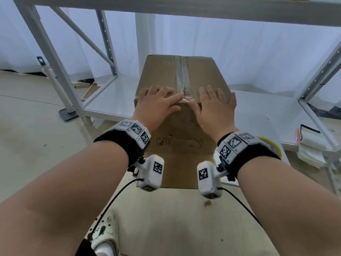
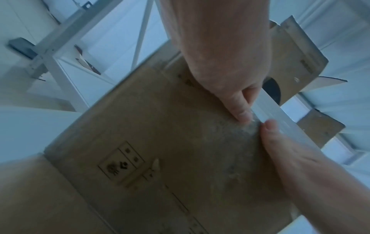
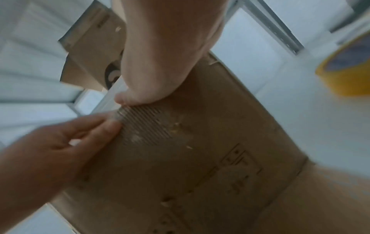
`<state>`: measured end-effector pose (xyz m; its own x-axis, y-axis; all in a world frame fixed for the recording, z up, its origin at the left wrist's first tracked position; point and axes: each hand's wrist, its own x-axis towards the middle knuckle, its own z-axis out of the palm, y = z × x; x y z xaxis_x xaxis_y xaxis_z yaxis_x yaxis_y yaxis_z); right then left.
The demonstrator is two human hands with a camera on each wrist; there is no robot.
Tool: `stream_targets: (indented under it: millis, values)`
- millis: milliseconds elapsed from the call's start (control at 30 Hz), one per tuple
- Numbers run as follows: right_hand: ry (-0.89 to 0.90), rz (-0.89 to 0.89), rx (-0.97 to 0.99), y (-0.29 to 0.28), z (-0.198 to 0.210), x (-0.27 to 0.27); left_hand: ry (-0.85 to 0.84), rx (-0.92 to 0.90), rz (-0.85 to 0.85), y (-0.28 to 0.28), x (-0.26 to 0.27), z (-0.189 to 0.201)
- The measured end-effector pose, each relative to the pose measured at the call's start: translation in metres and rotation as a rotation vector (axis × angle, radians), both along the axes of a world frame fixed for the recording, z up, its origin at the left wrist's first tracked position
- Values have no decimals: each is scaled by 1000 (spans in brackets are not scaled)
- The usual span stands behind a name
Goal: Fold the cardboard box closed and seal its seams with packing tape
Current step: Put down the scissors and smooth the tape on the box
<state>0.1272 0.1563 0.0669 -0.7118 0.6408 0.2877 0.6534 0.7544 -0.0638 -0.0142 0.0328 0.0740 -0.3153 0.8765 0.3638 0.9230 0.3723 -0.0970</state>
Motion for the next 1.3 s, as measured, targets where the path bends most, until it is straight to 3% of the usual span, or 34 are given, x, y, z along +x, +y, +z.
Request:
stream_targets:
  millis: [200,433,633,800,1000,1300]
  values:
    - [9,-8,39,13,-5,18,-144,226,-54,-29,-30,-17]
    - [44,0,49,7,1,21,-442,309,-137,-41,-38,-3]
    - [-102,178,148,-27,20,-20,-143,225,-109,-18,-12,3]
    - [-112,138,141,-24,5,-22,-181,258,-75,-20,-19,-11]
    - [-24,55,41,15,-2,20,-290,312,-70,-22,-21,-9]
    - [222,73,-327,27,2,45,-418,258,-128,-36,-19,7]
